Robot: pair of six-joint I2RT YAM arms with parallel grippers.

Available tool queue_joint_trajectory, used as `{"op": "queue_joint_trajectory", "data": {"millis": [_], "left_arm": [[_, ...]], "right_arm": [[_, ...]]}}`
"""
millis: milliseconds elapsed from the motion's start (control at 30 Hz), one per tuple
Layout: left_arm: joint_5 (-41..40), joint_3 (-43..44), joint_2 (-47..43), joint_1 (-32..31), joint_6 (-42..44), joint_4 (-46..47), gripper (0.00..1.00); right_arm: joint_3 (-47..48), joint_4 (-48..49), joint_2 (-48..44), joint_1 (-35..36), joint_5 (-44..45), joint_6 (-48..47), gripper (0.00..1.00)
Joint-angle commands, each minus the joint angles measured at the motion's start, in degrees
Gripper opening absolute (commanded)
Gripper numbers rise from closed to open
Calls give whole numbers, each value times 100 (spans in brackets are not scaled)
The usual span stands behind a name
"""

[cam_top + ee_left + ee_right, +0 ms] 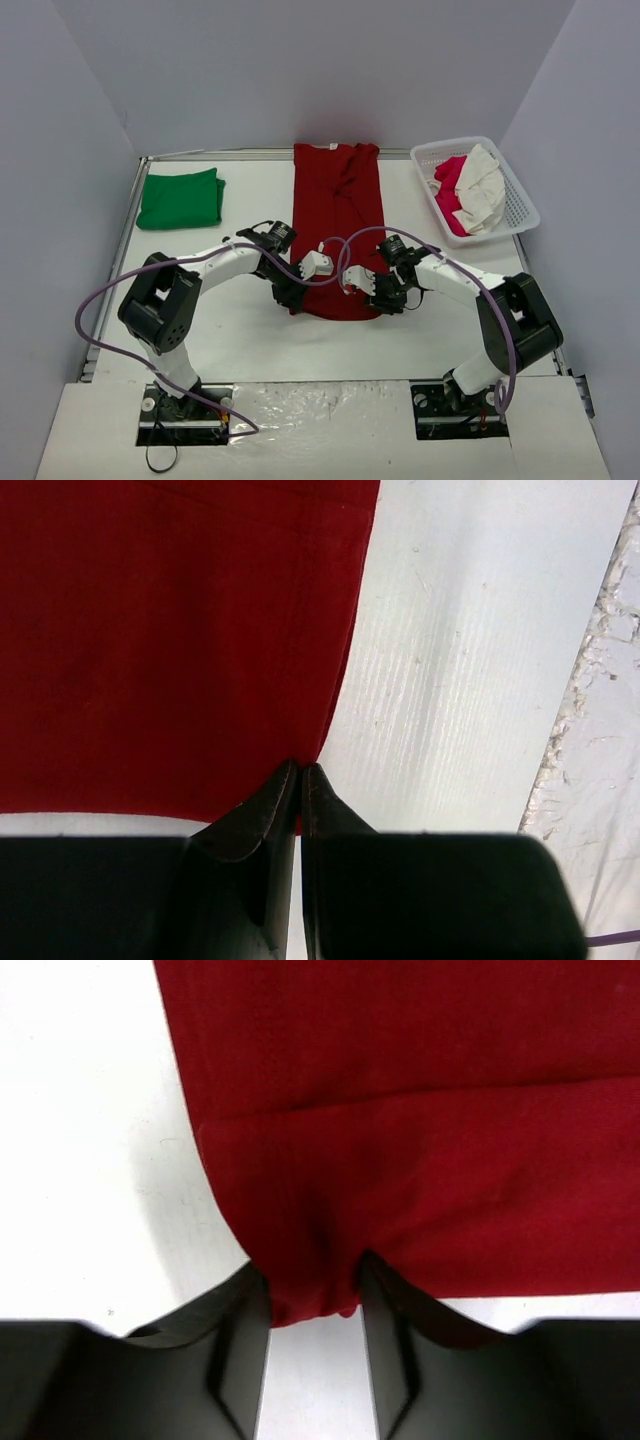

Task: Fold and stack the t-shirts
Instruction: Grab the bottom of the folded rectangular tshirt with both arms

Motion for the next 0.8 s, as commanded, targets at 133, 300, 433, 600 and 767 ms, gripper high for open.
{"op": "queue_joint_trajectory", "data": {"millis": [133, 300, 433, 600, 767], "left_arm": [[318, 220, -273, 202, 249, -353, 3], [178, 448, -370, 273, 582, -880, 2], [54, 563, -554, 273, 724, -1162, 2], [-15, 537, -914, 273, 900, -1593, 2], [28, 282, -1161, 238, 952, -1637, 2]], "right_arm": [[51, -570, -544, 38, 194, 504, 30], [367, -1167, -1011, 38, 88, 662, 13], [684, -1642, -1283, 38, -78, 733, 0], [1123, -2372, -1485, 20, -421, 724, 0], [1019, -2312, -1434, -68, -632, 601, 19]]}}
